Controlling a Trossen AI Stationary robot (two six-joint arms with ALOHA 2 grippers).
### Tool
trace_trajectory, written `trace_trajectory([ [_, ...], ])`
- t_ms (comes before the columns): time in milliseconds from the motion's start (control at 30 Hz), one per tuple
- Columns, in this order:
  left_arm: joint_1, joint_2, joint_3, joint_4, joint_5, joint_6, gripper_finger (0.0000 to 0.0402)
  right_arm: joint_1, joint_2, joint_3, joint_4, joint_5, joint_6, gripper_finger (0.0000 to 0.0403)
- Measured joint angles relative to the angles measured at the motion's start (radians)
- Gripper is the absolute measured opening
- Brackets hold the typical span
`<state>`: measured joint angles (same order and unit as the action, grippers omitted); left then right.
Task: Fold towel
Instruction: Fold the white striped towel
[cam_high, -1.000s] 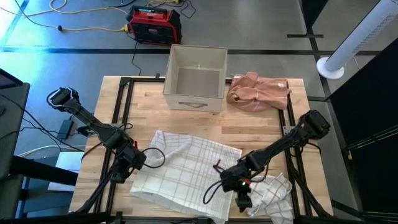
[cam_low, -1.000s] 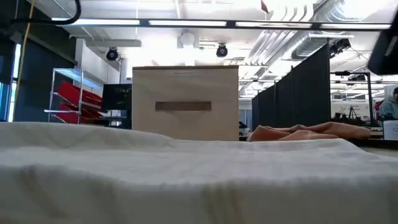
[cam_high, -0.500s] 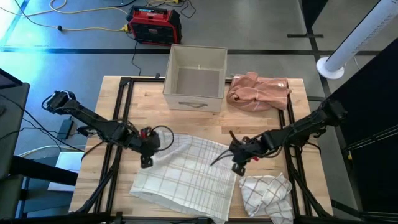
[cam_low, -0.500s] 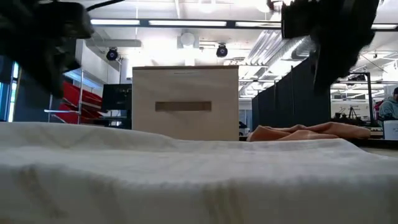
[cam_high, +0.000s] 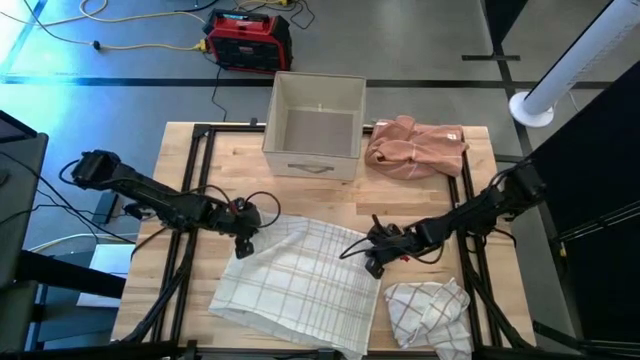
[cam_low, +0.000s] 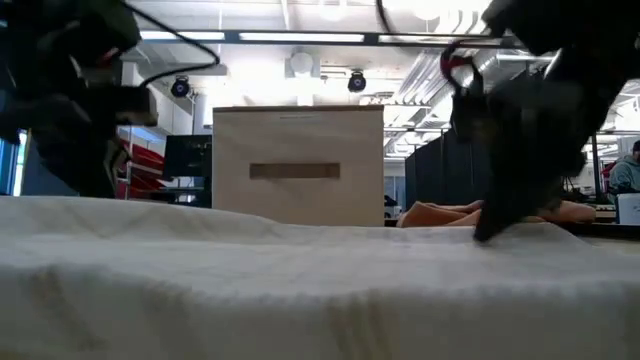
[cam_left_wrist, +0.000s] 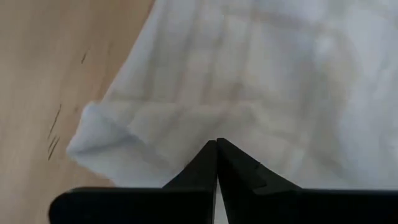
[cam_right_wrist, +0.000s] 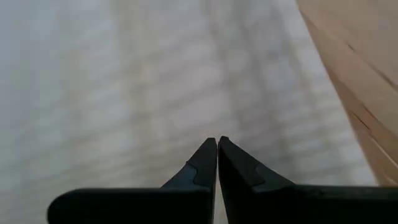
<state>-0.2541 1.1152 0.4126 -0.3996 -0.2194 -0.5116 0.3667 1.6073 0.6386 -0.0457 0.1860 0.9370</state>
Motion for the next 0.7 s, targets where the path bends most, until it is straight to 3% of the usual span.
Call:
trace_trajectory([
  [200,0.041,0.007,-0.034,-0.035,-0.038,-0.117,0.0000,0.000,0.005,0.008,-0.098,-0.027,0.027,0.0000],
  [433,0.045,0.005,-0.029,-0.212,-0.092,-0.263,0.0000,-0.001,-0.128,-0.001,-0.393,-0.039,-0.053,0.0000],
  [567,0.044,-0.005,0.012,-0.280,-0.074,-0.323,0.0000,-0.016,-0.216,-0.002,-0.384,-0.061,-0.082,0.0000],
  [700,0.015,-0.021,0.100,-0.124,-0.061,-0.219,0.0000,-0.005,-0.283,-0.001,-0.330,-0.122,-0.077,0.0000],
])
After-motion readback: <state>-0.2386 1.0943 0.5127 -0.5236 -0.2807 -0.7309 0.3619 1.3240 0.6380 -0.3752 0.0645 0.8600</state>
